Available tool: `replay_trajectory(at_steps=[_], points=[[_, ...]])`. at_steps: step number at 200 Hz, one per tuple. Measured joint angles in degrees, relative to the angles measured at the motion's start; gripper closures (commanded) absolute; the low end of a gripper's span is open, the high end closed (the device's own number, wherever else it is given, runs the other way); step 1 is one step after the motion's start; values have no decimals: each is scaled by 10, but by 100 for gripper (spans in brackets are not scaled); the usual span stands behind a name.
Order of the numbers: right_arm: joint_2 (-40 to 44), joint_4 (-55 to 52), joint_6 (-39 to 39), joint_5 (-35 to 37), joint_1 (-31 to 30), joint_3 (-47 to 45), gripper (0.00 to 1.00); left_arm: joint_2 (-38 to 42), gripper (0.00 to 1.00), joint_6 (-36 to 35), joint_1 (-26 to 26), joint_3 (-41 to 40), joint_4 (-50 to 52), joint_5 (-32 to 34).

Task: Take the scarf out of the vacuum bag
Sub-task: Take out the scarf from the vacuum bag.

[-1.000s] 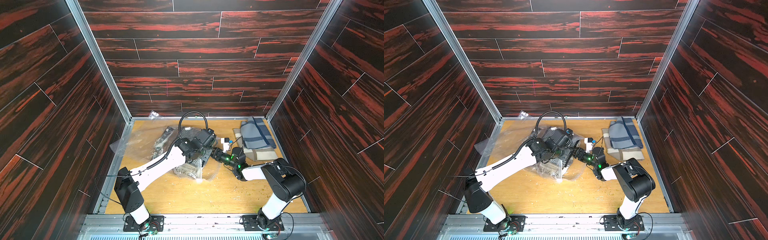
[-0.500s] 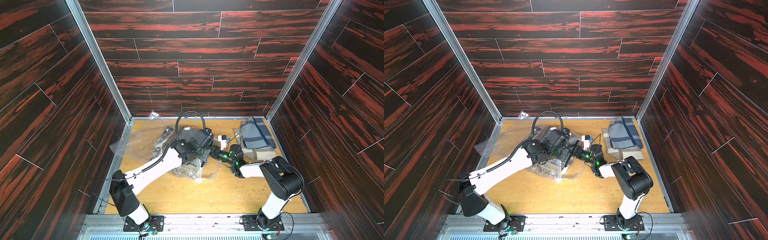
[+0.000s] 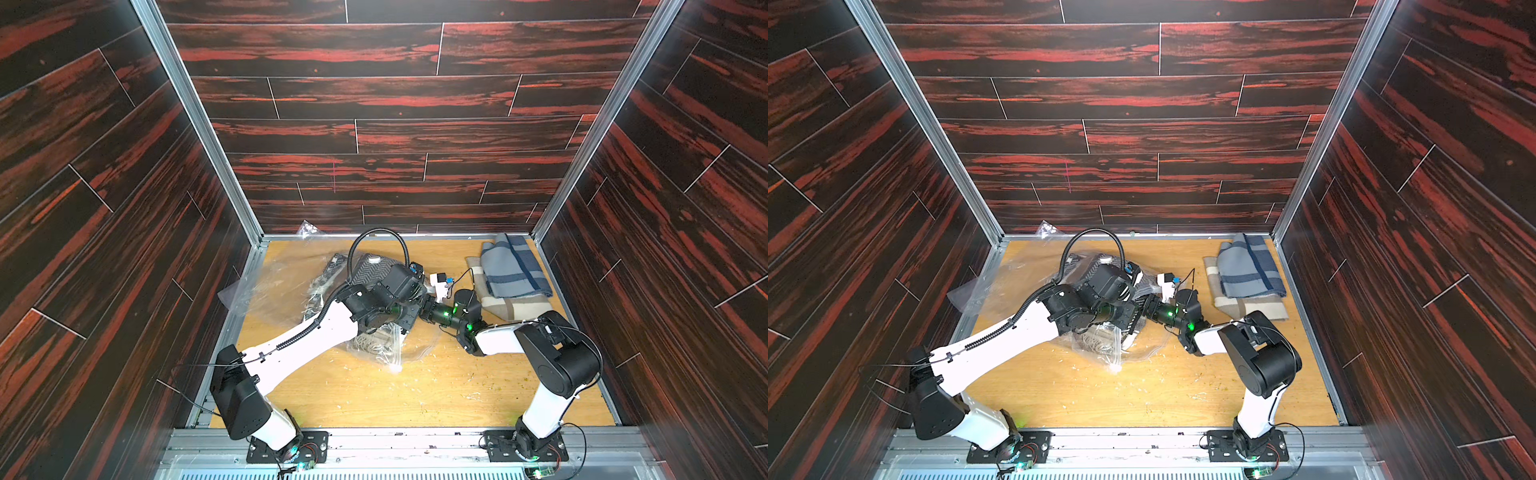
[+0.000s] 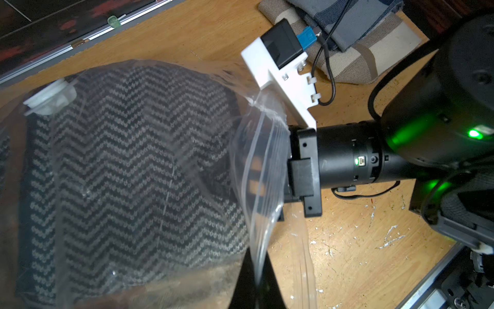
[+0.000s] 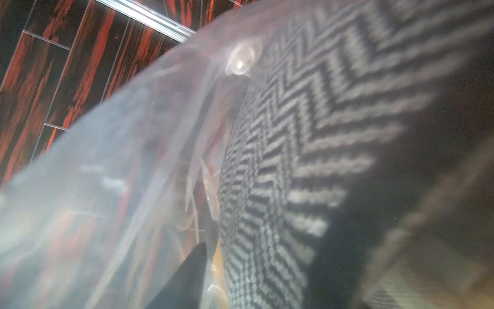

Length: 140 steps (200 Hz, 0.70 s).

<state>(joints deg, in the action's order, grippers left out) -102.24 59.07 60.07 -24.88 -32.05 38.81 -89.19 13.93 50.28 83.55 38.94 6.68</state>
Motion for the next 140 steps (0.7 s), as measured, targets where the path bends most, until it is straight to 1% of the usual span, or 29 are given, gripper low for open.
replay_trajectory(at_steps=[18, 44, 83, 93, 129, 140], points=[[2, 0, 2, 0, -12, 0, 44, 0, 100, 0, 0, 0, 0, 4], [21, -1, 5, 0, -31, -5, 49, 1, 100, 0, 1, -2, -1, 9], [65, 14, 5, 1, -47, -38, 48, 19, 100, 0, 2, -14, -11, 25], [69, 14, 4, 2, -47, -43, 45, 23, 100, 0, 2, -14, -13, 29], [74, -9, 7, 20, -48, -57, 23, 28, 100, 0, 2, -14, -13, 34], [78, -13, 6, 28, -48, -68, 20, 29, 100, 0, 2, -16, -14, 34]])
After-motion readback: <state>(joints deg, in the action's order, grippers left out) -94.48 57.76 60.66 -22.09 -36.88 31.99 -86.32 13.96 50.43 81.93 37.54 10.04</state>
